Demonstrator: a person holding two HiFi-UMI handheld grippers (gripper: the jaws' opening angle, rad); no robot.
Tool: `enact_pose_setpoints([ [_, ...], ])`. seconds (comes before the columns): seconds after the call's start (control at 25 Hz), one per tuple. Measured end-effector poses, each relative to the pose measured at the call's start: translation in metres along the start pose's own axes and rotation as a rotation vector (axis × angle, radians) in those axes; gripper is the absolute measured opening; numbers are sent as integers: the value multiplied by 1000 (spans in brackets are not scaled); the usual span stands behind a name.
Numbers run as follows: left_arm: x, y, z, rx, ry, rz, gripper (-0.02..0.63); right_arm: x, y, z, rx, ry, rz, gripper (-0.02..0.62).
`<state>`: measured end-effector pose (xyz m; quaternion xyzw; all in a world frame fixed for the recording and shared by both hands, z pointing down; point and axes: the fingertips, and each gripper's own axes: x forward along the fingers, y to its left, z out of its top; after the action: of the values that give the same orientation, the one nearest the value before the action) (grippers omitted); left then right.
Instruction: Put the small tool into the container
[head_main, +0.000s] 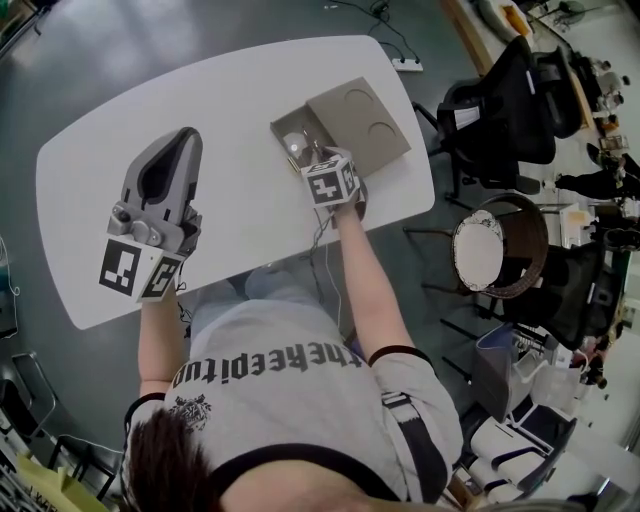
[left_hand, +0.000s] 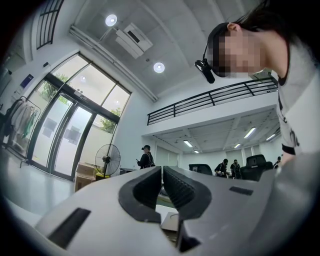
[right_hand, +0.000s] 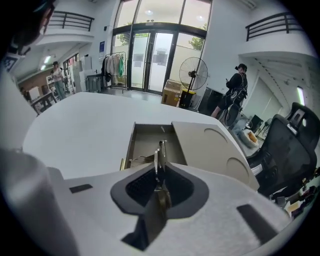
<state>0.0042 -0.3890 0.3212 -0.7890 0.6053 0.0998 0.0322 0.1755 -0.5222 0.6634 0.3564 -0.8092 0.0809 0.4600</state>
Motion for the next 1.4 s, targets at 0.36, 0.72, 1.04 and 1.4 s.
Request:
enact_pose_setpoints([
  [0.36, -13, 12, 7, -8, -4, -9, 15, -3, 14, 1, 146, -31, 53, 96],
  [0.72, -28, 18, 17, -18, -15, -54, 15, -25, 15, 6, 277, -107, -15, 5],
  [1.04, -37, 14, 27, -28, -25, -132, 17, -78, 17, 13, 442, -248, -54, 3],
  [1.4, -49, 7, 36, -40, -38, -215, 17, -146, 31, 15, 529, -405, -137, 3],
])
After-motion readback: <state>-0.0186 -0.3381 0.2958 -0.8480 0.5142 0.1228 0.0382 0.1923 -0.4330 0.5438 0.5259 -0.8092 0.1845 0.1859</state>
